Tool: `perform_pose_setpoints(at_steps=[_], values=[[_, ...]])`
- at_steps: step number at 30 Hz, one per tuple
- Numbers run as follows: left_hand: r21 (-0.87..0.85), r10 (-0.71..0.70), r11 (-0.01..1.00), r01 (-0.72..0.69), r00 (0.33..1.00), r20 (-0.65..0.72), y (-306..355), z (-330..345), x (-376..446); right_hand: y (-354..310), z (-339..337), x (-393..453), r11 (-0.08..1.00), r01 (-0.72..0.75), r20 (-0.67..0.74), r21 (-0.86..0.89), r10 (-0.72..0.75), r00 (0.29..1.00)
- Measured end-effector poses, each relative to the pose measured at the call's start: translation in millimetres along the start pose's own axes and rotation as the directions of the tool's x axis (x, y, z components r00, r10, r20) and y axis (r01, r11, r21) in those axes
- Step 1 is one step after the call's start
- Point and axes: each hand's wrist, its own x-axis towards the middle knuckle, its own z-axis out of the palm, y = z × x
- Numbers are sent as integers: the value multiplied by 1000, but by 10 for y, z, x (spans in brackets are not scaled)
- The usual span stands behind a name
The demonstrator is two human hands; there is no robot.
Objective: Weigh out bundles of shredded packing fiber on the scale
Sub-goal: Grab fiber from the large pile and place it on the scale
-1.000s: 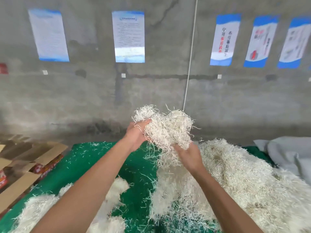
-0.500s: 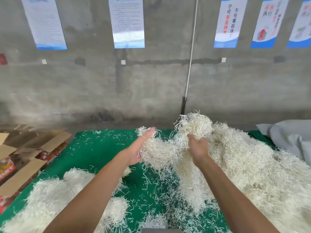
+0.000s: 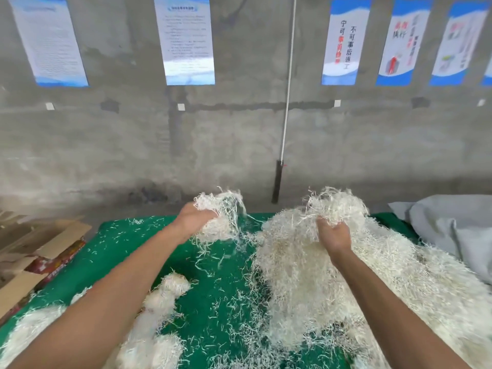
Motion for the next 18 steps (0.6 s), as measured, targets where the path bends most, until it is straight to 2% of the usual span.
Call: perform_pose_setpoints(at_steps=[2, 5, 7, 9, 10, 11, 12, 13, 15, 16, 18], values=[[-265, -30, 964, 33, 999, 13, -41, 7, 15, 152, -36, 38, 963, 52, 132, -265, -17, 991], [-427, -58, 901, 74, 997, 51, -96, 99, -6, 283, -5, -22, 796, 110, 252, -595, 55, 966], [-492, -69, 864, 104, 994, 88, -96, 146, -103, 295, 55, -116, 669, 132, 247, -732, 80, 966], [-543, -62, 833, 108, 993, 101, -84, 203, -216, 234, 156, -269, 632, 183, 255, -753, 23, 967], [-555, -62, 824, 115, 992, 114, -79, 228, -286, 191, 216, -363, 685, 235, 312, -690, -12, 950], [-564, -64, 816, 125, 990, 125, -74, 259, -371, 139, 279, -477, 789, 274, 393, -550, -45, 918], [-565, -61, 815, 128, 989, 136, -97, 303, -443, 76, 340, -627, 902, 239, 487, -360, -37, 873], [-534, -60, 835, 135, 986, 157, -134, 346, -516, 14, 412, -798, 979, 120, 597, -162, 0, 802], [-436, -62, 885, 164, 969, 240, -243, 451, -697, -17, 538, -1138, 988, -140, 760, 62, 44, 649], [-412, -71, 890, 196, 952, 299, -300, 508, -820, 18, 603, -1278, 980, -179, 787, 89, 41, 615], [-406, -116, 873, 272, 922, 369, -469, 593, -1025, 143, 679, -1546, 984, -159, 786, 87, 30, 617]])
